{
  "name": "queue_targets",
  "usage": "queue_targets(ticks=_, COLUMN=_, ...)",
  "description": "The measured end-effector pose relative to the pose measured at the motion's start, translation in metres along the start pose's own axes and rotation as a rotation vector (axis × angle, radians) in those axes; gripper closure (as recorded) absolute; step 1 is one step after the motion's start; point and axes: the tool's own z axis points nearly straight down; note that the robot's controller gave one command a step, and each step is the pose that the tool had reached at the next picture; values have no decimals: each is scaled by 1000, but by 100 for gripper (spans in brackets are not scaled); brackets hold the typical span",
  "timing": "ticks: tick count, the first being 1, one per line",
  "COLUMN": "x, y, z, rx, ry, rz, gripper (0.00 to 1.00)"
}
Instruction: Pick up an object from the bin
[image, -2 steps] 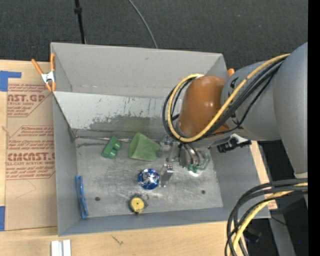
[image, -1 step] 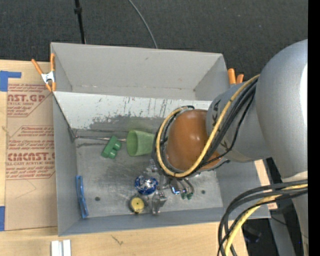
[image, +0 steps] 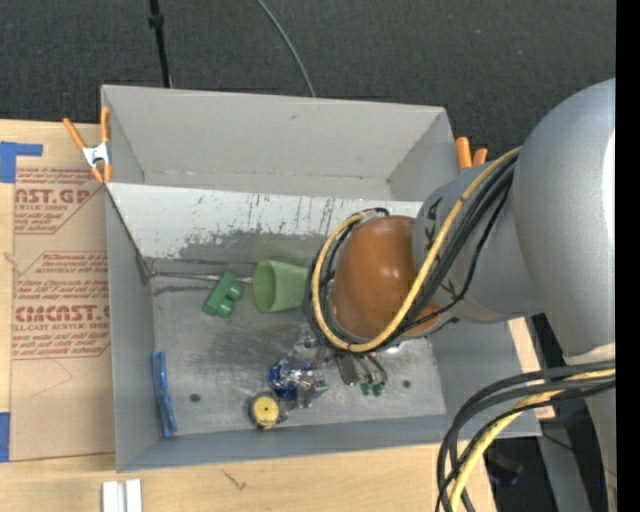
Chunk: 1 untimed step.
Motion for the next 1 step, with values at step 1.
queue_targets(ticks=1, x=-8, y=0, z=-182, rx=-1, ry=17, rz=-74, gripper=100)
